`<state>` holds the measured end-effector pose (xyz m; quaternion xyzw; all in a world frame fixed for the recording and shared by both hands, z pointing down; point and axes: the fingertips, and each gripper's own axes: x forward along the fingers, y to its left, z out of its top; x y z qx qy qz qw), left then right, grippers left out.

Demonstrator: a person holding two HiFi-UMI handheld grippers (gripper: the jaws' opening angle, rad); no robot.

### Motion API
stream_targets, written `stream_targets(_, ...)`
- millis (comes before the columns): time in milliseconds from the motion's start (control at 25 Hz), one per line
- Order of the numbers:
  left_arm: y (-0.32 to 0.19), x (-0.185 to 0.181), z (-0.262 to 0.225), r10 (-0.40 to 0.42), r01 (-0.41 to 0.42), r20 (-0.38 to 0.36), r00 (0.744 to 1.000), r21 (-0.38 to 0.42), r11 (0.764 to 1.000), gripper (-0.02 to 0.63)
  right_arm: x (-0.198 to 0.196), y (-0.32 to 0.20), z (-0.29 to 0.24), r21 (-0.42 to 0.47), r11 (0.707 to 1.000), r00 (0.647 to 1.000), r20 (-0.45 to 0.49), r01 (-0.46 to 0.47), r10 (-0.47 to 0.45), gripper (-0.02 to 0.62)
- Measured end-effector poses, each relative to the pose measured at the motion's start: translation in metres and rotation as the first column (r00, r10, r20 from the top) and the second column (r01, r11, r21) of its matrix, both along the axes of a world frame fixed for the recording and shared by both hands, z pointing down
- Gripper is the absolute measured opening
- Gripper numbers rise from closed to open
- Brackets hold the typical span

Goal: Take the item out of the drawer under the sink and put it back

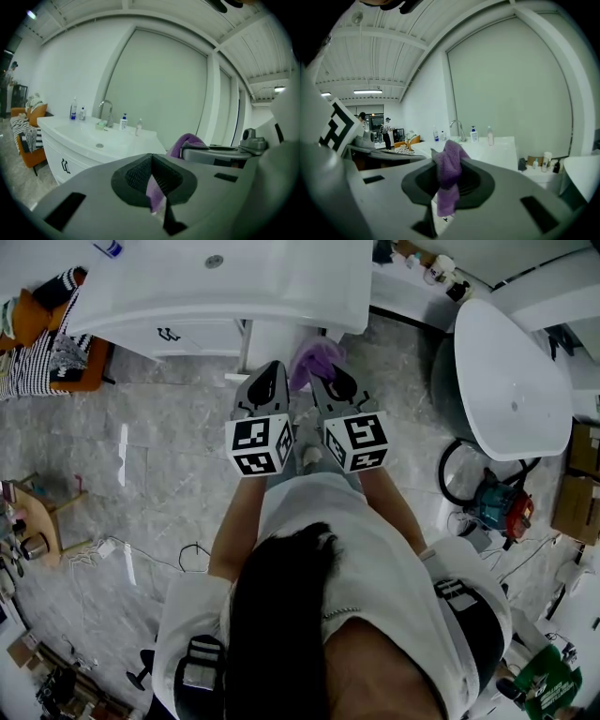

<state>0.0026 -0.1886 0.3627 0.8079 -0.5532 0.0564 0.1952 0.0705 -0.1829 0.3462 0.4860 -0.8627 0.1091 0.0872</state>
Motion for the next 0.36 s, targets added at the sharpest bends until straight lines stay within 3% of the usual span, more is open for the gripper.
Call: stream_targets(360,0.007,0.0,0.012,-0.009,0.01,0.012,1.0,-0.023,1.0,0.003,0.002,0.002,0.011,-0.017,1.0,1.0,-0.006,0.006,-0.006,0.061)
